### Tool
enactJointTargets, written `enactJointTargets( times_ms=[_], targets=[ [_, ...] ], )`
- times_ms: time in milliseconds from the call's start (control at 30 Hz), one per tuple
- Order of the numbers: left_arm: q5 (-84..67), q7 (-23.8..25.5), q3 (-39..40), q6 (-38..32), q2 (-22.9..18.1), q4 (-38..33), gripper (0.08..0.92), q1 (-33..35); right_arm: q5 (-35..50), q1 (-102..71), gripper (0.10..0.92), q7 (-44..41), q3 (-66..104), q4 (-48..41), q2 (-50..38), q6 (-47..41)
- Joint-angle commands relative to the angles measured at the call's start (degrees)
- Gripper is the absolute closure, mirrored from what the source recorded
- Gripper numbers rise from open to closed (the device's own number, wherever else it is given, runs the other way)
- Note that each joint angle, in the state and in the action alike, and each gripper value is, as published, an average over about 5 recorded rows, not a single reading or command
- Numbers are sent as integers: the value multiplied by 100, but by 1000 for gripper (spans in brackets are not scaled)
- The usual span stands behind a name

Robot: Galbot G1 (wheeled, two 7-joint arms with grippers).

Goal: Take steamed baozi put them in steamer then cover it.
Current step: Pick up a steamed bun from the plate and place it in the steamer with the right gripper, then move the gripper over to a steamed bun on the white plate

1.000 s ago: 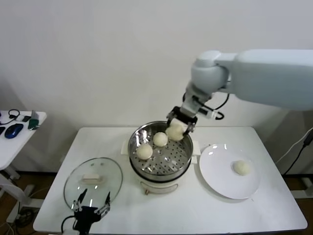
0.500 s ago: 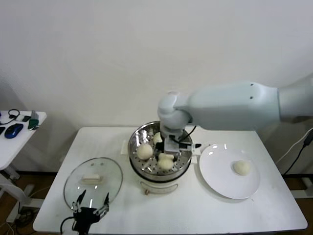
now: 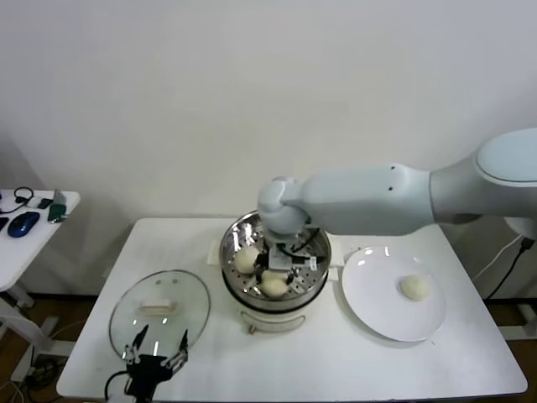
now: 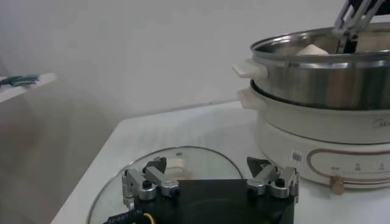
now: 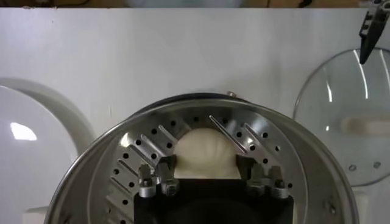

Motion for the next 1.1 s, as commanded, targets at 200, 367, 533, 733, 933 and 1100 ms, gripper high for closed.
enactJointTargets(
  times_ms=[200, 367, 533, 733, 933, 1100],
  targets=[
    [23, 8, 22, 26, 6, -68, 177, -28, 2140, 1723, 204, -839, -597, -567, -1291, -126],
    [6, 19, 24, 36, 47, -57, 177, -110, 3001, 2381, 203, -816, -1648, -726, -2566, -1079],
    [-11, 26, 32, 33, 72, -22, 177, -188, 3069, 2345, 203, -510, -2425, -694, -3606, -1963],
    [4, 47, 36, 48, 77, -6, 177, -260, 2470, 1275, 203, -164, -2098, -626, -4344, -2517],
    [4, 47, 24, 36, 50, 16, 177, -227, 1864, -74, 203, 4, -1123, -921, -4513, -2703],
    [3, 45, 12, 21, 36, 39, 177, -195, 1311, -1367, 203, 8, 88, -1443, -4384, -2694]
  ],
)
